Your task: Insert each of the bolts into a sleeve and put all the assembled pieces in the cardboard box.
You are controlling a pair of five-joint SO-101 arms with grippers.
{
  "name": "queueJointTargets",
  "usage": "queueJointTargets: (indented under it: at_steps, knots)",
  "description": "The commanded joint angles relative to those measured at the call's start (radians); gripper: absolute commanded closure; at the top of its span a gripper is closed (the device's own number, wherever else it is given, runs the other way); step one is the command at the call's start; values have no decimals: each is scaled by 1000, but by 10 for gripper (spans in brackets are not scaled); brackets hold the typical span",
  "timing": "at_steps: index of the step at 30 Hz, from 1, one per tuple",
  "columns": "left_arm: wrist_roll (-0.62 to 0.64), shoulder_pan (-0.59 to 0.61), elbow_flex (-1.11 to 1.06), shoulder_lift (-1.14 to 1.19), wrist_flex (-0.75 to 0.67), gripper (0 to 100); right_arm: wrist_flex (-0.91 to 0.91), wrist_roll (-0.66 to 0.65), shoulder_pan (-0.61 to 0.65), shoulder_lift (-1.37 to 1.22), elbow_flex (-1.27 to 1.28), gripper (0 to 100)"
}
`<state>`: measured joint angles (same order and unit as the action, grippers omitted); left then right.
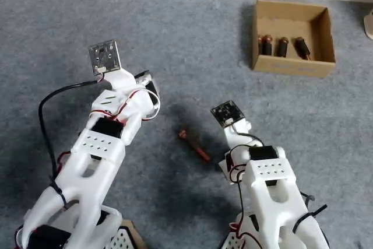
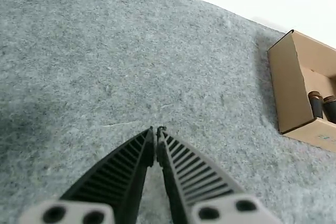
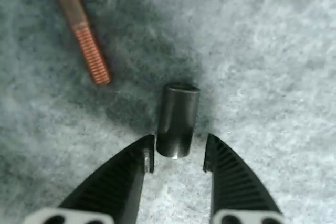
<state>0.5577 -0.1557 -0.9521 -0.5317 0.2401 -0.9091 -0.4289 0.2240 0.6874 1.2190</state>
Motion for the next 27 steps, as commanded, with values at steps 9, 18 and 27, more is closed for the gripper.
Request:
queueJointTargets:
  at_steps: [9,18,27]
  knots:
    - [2,15,7,-7,2,966,13,0,-5,24,-116,861]
    - [2,12,7,-5,2,966,15,48,-1,22,-122,913]
    - [2,15,7,-5,2,966,-12,98,48,-130,-200,874]
